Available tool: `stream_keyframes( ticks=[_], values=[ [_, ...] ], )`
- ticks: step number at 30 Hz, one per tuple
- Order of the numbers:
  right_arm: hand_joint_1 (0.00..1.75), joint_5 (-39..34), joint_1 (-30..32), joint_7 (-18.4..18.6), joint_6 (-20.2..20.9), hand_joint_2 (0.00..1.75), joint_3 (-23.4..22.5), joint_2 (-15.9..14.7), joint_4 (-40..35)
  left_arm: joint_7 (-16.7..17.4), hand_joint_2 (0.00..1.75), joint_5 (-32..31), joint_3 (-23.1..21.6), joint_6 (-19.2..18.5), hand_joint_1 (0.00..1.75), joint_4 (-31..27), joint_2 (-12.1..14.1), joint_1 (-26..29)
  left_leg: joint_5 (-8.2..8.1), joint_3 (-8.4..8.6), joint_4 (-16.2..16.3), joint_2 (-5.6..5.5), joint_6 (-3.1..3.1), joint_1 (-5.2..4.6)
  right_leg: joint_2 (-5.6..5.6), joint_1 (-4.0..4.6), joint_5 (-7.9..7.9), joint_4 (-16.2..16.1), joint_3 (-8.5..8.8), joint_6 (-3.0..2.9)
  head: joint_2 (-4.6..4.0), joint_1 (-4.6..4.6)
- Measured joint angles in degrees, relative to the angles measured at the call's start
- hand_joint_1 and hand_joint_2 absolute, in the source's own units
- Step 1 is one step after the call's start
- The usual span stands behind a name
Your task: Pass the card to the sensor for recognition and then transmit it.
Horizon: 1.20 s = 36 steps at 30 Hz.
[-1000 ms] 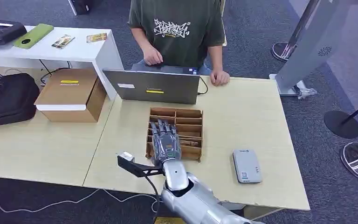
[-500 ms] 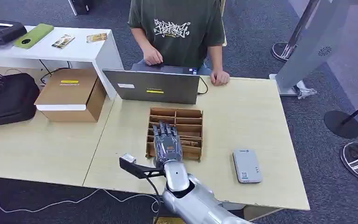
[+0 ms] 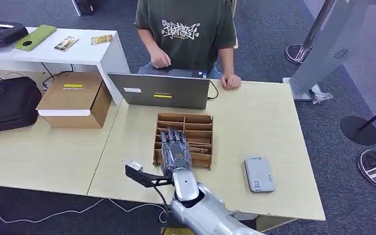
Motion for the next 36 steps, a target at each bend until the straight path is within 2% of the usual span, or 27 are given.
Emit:
stream_keyframes(
  ticks=[7,30,36],
  values=[
    [1.75,1.4,-0.7,-2.1,-3.0,1.75,-1.1,0.0,1.6,-0.3,0.00,0.6,0.0,0.0,0.00,0.0,0.0,0.0,0.00,0.00,0.0,0.00,0.00,0.00,0.00,0.00,0.00,0.0,0.00,0.00,0.00,0.00],
    [1.75,2.0,-0.8,-3.4,-4.2,1.75,-5.2,0.0,2.6,-0.3,0.00,2.5,0.0,0.0,0.00,0.0,0.0,0.1,0.00,0.01,0.0,0.00,0.00,0.00,0.00,0.00,0.01,0.0,0.01,0.01,0.00,0.00],
    [1.75,2.0,-0.8,-3.7,-6.1,1.75,-6.0,0.0,2.5,-0.3,0.00,2.8,0.0,0.0,0.00,0.0,0.1,0.1,0.00,0.00,0.0,0.00,0.00,0.00,0.00,0.00,0.01,0.0,0.01,0.01,0.00,0.00]
  ],
)
